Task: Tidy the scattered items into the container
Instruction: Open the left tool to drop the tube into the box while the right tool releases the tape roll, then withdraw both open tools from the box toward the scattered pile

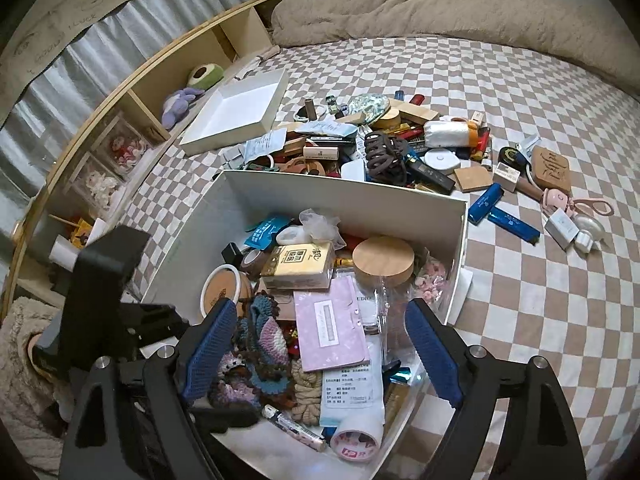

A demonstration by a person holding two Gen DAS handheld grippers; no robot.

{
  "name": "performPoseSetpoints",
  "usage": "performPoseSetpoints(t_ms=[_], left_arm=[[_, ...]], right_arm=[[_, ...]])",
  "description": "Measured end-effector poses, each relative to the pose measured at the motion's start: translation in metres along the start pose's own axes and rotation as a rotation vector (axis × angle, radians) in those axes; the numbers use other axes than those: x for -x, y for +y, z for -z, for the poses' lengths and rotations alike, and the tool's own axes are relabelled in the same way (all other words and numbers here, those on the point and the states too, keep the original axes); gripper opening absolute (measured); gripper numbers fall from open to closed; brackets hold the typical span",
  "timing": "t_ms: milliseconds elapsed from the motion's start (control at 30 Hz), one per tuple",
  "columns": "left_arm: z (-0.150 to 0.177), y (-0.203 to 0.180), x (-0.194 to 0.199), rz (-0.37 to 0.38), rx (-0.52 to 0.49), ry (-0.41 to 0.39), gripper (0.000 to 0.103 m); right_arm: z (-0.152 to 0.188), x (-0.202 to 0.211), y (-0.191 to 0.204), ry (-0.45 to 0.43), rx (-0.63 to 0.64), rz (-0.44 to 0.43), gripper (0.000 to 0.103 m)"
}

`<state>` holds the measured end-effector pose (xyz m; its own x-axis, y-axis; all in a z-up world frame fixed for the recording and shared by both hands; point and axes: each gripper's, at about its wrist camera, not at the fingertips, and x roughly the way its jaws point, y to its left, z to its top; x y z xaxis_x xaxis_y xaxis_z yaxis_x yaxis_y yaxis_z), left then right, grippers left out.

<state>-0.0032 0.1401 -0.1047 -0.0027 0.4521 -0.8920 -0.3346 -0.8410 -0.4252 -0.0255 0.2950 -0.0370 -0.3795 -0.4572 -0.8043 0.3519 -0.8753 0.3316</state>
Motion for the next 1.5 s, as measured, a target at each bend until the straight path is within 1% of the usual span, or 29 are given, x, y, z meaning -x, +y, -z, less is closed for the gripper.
performPoseSetpoints(t_ms=[67, 100, 133, 200, 233, 367, 467, 567, 900, 1000, 1167, 1333, 1500], left_arm=[[0.000, 0.002, 0.003, -0.016, 0.004, -0.017, 0.097], [-0.001, 0.003, 0.006, -0.026, 0.005, -0.032, 0.103], [-0.001, 0.005, 0.009, -0.040, 0.006, -0.050, 0.103], [-0.002, 0.008, 0.016, -0.061, 0.004, -0.079, 0.103], [-0.003, 0.010, 0.018, -0.070, 0.006, -0.091, 0.103], [-0.004, 0.015, 0.023, -0.095, 0.007, -0.127, 0.103], [-0.005, 0.018, 0.027, -0.129, -0.008, -0.153, 0.103], [-0.007, 0.022, 0.029, -0.147, -0.008, -0.167, 0.103], [-0.009, 0.037, 0.043, -0.215, -0.012, -0.230, 0.103], [-0.010, 0.043, 0.051, -0.230, -0.011, -0.261, 0.103], [-0.011, 0.052, 0.066, -0.252, -0.008, -0.308, 0.103], [-0.014, 0.072, 0.088, -0.282, 0.022, -0.389, 0.103], [-0.017, 0.099, 0.107, -0.332, 0.072, -0.463, 0.103]], right_arm=[[0.001, -0.001, 0.002, -0.004, 0.010, 0.012, 0.086], [0.002, -0.002, 0.003, -0.009, 0.018, 0.022, 0.086], [0.003, -0.004, 0.004, -0.014, 0.027, 0.032, 0.088], [0.005, -0.008, 0.006, -0.009, 0.044, 0.047, 0.102], [0.006, -0.009, 0.007, -0.006, 0.053, 0.053, 0.103], [0.009, -0.014, 0.010, -0.001, 0.073, 0.077, 0.103], [0.011, -0.017, 0.012, 0.002, 0.092, 0.093, 0.103], [0.012, -0.019, 0.013, 0.006, 0.103, 0.107, 0.103], [0.010, -0.020, 0.014, -0.007, 0.103, 0.120, 0.103], [0.008, -0.016, 0.012, -0.030, 0.101, 0.127, 0.103], [0.004, -0.004, 0.010, -0.094, 0.094, 0.113, 0.103], [-0.001, 0.013, 0.001, -0.157, 0.071, 0.120, 0.103], [-0.005, 0.027, -0.018, -0.211, 0.027, 0.153, 0.103]])
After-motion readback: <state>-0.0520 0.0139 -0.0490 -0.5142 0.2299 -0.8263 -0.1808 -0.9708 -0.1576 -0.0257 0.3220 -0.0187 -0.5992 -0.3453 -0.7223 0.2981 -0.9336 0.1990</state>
